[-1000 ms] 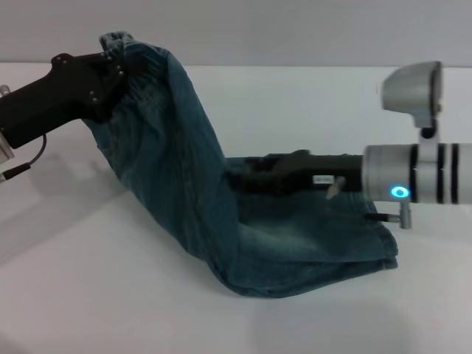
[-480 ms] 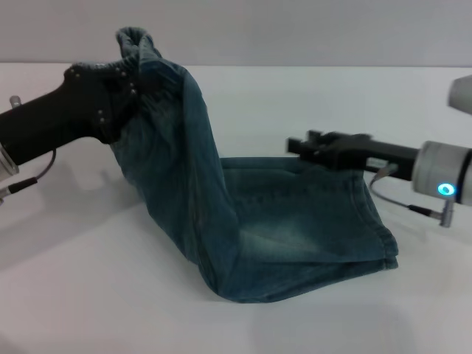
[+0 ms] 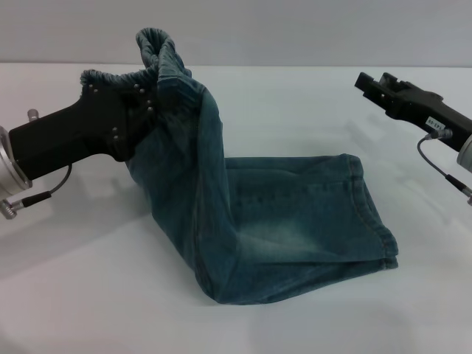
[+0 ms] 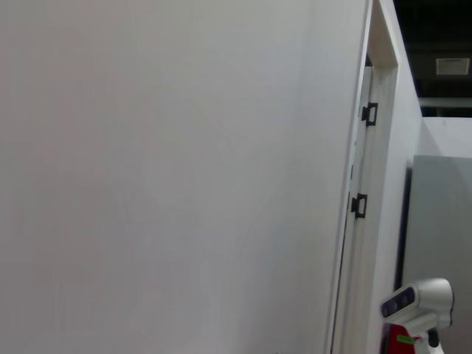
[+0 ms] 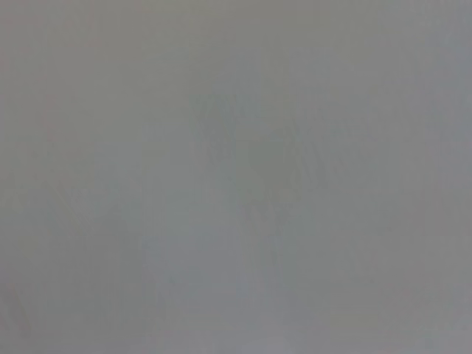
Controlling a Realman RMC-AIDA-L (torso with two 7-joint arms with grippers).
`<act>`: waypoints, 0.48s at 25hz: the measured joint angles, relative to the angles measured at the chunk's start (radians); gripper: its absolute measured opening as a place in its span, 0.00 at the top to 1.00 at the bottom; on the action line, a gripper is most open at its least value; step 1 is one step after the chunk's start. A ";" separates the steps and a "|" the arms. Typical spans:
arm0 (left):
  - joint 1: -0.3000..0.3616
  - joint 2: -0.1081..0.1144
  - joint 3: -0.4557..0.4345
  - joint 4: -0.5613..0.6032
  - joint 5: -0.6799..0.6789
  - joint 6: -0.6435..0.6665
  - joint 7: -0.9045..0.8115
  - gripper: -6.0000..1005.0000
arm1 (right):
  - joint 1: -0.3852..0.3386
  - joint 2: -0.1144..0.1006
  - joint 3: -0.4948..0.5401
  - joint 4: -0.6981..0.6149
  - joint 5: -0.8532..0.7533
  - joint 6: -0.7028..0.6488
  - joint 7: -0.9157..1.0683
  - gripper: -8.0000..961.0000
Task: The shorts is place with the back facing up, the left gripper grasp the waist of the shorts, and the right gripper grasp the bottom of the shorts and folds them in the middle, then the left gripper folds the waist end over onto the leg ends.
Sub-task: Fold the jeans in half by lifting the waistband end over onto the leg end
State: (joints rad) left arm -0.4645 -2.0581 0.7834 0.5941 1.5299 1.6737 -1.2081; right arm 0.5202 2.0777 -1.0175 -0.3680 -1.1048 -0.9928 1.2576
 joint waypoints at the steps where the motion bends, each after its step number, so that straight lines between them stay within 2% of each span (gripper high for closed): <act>1: -0.002 -0.001 0.002 -0.001 -0.001 0.002 -0.001 0.90 | 0.003 0.000 0.000 0.010 0.015 0.001 -0.017 0.37; 12: -0.030 -0.005 0.094 -0.012 -0.007 -0.005 0.001 0.88 | 0.010 0.001 0.000 0.031 0.024 0.013 -0.038 0.38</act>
State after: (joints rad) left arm -0.4941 -2.0630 0.8774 0.5825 1.5229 1.6684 -1.2069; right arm 0.5305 2.0787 -1.0171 -0.3374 -1.0812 -0.9794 1.2194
